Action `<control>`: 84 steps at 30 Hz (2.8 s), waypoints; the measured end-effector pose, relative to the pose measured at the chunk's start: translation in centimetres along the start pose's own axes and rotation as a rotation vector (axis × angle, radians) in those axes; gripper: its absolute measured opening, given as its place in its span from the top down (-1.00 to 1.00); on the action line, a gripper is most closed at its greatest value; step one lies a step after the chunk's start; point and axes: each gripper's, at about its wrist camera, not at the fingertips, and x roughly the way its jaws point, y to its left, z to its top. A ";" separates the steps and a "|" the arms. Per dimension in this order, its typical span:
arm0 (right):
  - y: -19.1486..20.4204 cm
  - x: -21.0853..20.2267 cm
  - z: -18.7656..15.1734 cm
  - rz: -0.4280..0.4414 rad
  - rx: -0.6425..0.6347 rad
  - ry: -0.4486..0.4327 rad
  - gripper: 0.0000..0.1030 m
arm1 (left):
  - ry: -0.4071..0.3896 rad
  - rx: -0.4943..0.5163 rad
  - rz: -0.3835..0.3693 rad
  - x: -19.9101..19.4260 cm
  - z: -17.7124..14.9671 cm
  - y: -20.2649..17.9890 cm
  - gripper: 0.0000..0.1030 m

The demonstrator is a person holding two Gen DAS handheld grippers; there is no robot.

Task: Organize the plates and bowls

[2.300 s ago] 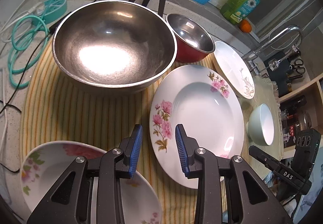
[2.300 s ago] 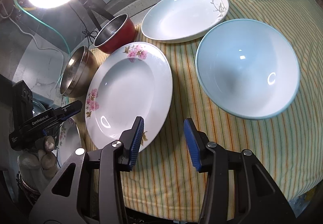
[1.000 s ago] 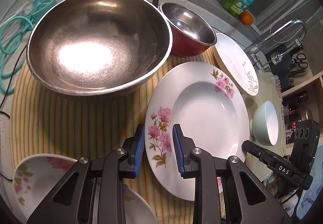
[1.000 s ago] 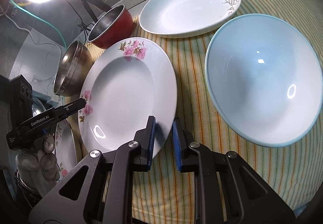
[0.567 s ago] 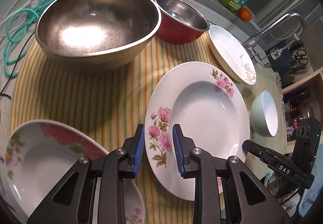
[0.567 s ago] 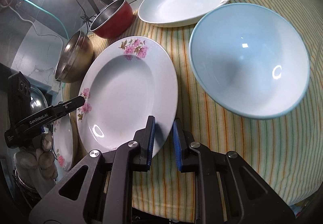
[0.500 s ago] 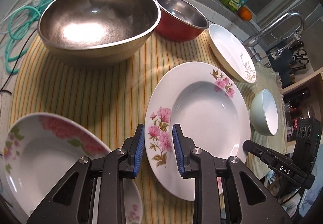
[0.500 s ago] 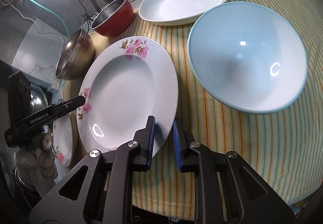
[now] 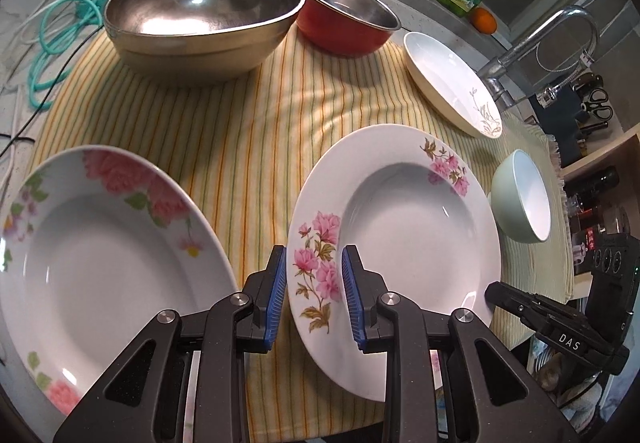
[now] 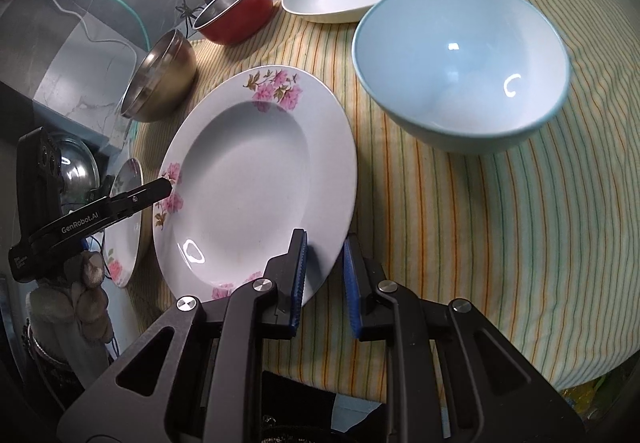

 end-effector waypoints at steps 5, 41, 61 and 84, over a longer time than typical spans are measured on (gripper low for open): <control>-0.2 -0.4 -0.8 0.000 -0.013 0.006 0.63 | -0.002 -0.002 0.001 -0.1 -0.9 -0.2 0.50; 0.3 -4.4 -1.1 -0.050 -0.126 -0.070 -0.43 | -0.090 -0.018 0.012 -2.8 -1.8 -0.6 0.22; 5.2 -6.0 1.6 0.098 -0.318 -0.157 -0.63 | -0.279 -0.278 0.111 -8.8 -6.5 3.5 0.22; 17.0 1.4 3.4 0.068 -0.457 -0.075 -0.80 | -0.280 -0.451 0.187 -10.6 -9.0 15.3 0.23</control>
